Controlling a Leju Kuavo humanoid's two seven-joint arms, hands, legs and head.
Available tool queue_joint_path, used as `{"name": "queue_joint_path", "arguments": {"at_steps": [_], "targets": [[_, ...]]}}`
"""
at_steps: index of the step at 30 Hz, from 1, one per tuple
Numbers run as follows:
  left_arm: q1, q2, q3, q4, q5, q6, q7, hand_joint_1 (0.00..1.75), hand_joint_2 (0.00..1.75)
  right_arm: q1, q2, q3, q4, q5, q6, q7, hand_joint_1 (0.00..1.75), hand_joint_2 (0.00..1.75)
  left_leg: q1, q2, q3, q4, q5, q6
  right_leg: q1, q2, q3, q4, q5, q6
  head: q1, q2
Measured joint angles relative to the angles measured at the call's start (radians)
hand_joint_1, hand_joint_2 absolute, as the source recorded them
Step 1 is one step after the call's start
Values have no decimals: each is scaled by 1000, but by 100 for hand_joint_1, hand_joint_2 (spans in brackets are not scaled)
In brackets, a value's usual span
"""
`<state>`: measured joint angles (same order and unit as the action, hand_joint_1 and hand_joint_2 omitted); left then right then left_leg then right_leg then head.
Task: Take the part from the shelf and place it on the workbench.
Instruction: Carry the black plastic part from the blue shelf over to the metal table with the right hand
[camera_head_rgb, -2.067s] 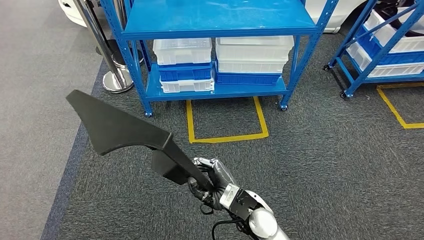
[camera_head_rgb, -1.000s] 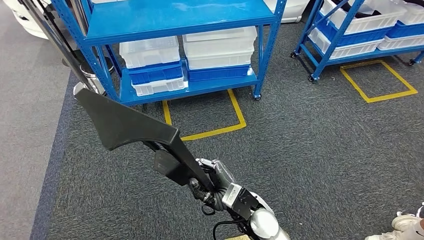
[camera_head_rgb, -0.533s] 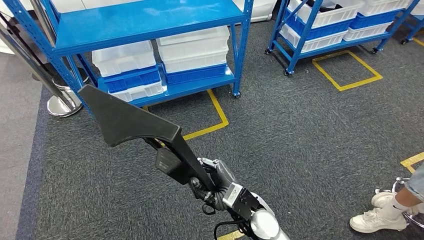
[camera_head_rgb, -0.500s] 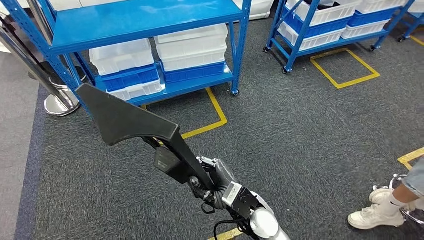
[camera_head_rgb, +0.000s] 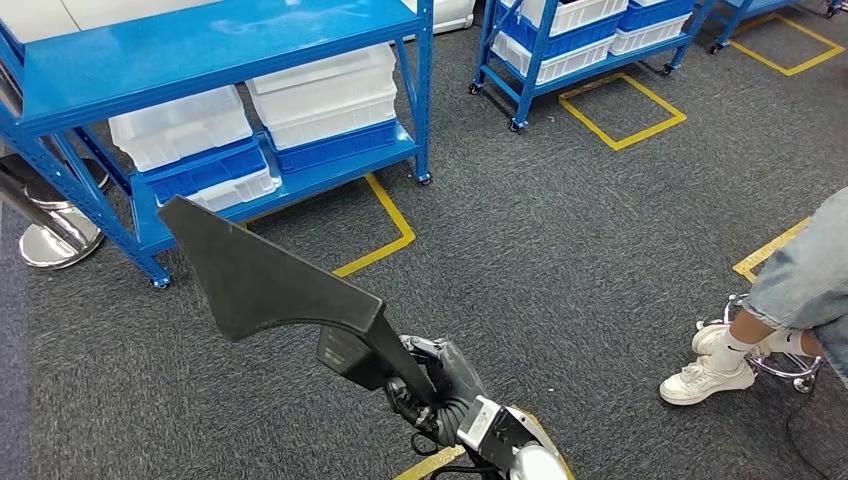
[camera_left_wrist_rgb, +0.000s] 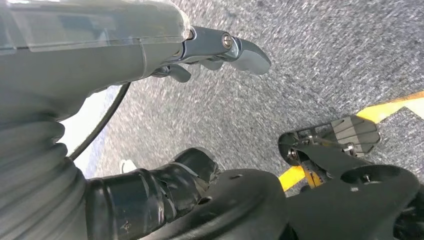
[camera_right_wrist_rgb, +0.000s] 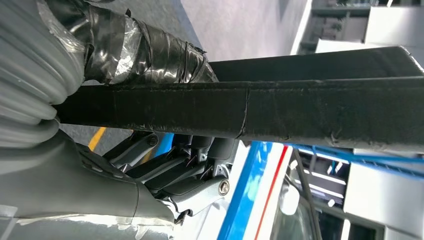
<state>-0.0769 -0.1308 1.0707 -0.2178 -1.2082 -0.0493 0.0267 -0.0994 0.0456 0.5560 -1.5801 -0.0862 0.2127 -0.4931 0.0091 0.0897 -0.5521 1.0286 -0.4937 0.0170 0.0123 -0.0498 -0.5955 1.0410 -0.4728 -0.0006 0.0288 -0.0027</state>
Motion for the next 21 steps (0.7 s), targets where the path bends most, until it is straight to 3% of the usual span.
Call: {"name": "queue_joint_path", "arguments": {"at_steps": [2, 4, 6, 7, 9, 11, 13, 15, 17, 19, 21], "targets": [[-2, -1, -3, 0, -3, -1, -2, 0, 175, 8, -2, -1, -7, 4, -1, 0, 169, 175, 1, 6, 4, 1, -4, -11, -1, 19, 1, -8, 7, -10, 0, 0], [-3, -2, -7, 0, -5, -3, -5, 0, 175, 12, -4, -1, -14, 9, -4, 0, 169, 175, 3, -26, -11, 42, -37, -19, -8, 35, 6, -21, 16, -22, 0, 0], [-1, -2, -11, 0, -8, -4, -6, 0, 175, 13, -4, -1, -18, 12, -5, -1, 169, 175, 4, -67, -61, 154, -100, -21, -11, 51, 6, -24, 21, -29, -1, 0], [-1, -2, -13, 0, -9, -5, -6, 0, 175, 14, -4, -1, -20, 13, -6, 0, 169, 175, 4, -76, -90, 216, -126, -22, -10, 61, 4, -22, 21, -30, -1, 0], [1, -2, -17, 0, -10, -7, -6, 0, 175, 17, -5, -1, -21, 15, -6, 0, 169, 175, 5, -81, -114, 268, -128, -24, -10, 83, 1, -17, 22, -31, -1, 0], [2, -2, -20, 0, -12, -8, -6, 0, 175, 18, -5, -1, -22, 15, -8, 1, 169, 175, 7, -92, -73, 178, -63, -24, -11, 107, -1, -9, 20, -29, -1, 0], [2, -2, -23, 0, -15, -8, -6, 0, 175, 17, -5, -1, -24, 15, -10, 2, 169, 175, 12, -140, -23, 62, -16, -23, -11, 129, -11, 6, 17, -20, 0, 0], [1, -2, -24, 0, -18, -9, -6, 0, 175, 17, -5, -1, -29, 16, -10, 3, 169, 175, 13, -169, -10, 23, -12, -17, -11, 148, -25, 15, 18, -7, 0, 0], [0, -3, -25, 0, -19, -9, -5, 0, 175, 18, -6, -1, -32, 16, -10, 3, 169, 175, 11, -147, -10, 17, -6, -5, -15, 160, -33, 15, 24, 5, 0, 0], [0, -3, -26, 0, -19, -9, -5, 0, 175, 19, -7, -2, -35, 16, -10, 3, 169, 175, 11, -123, -7, 7, 2, 9, -14, 127, -50, 48, 2, 15, 2, 0], [1, -3, -26, 0, -19, -9, -5, 0, 175, 19, -8, -2, -37, 16, -10, 3, 169, 175, 9, -98, -7, 3, 5, 16, -15, 76, -98, 153, -58, 22, 4, 0]]}}
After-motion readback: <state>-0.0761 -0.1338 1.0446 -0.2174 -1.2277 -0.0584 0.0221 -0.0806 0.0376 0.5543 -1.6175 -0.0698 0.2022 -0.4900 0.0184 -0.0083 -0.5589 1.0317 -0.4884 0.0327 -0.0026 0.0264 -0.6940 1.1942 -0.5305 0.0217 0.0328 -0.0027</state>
